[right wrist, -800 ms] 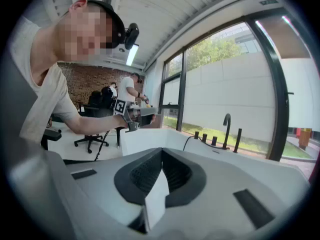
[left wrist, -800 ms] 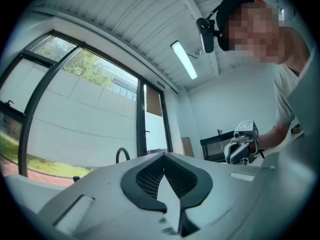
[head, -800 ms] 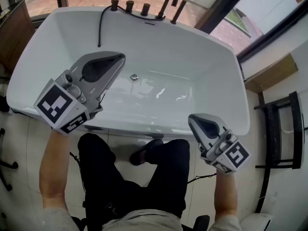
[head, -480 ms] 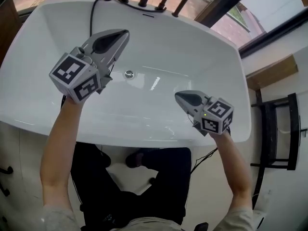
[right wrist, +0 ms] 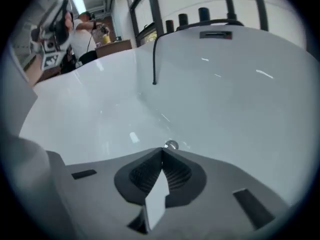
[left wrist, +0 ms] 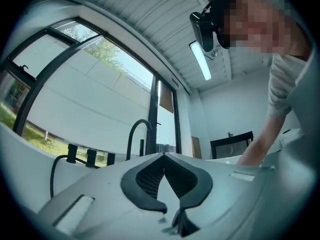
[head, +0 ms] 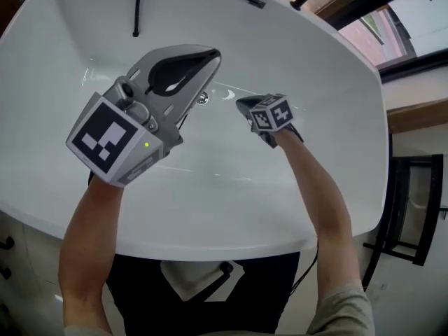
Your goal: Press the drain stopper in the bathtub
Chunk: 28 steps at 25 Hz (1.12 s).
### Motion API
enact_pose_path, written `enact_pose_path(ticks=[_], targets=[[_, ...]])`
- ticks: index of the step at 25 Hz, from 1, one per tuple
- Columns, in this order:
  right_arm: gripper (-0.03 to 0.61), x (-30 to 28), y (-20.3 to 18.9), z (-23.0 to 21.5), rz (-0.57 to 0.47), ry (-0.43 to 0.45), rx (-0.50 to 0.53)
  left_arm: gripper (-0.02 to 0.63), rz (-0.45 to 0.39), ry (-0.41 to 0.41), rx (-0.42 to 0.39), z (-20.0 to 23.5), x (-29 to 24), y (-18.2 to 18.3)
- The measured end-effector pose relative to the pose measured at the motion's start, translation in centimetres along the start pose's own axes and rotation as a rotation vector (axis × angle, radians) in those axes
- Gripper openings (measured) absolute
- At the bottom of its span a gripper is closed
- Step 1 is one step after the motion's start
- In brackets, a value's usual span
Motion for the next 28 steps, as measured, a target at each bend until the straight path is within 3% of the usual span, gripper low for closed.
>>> enact_pose_path(ticks=[6, 13, 20, 28], targets=[[0.002, -14.2, -2.4, -1.5, -0.009, -0.061, 0.166, -0.008, 0.014, 0.043, 0.019, 0.7, 0.4, -0.9], [0.002, -21.5, -6.4, -1.7, 0.132, -0.087, 0.467, -0.008, -0.019, 0.129, 0.033, 1.4, 0.8, -0.6], [0.003, -24.1, -7.8, -2.3, 0.154, -0.106, 0.558, -0.008, 0.019, 0.124, 0.044, 1.3, 0.8, -1.1], [0.003, -21.8, -4.4, -2.0, 0.105, -0.08, 0.484, -0.008, 0.052, 0.053, -0.034, 0.6, 1.0, -1.7]])
Point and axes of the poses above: the fingertips, and each gripper's own axes: x backward along the fingers, z to its left, y out of its top, the point moved 1 cm from there along x, backward along the fingers, and after that the axes turned 9 degrees about -z, right-handed, at the moved point
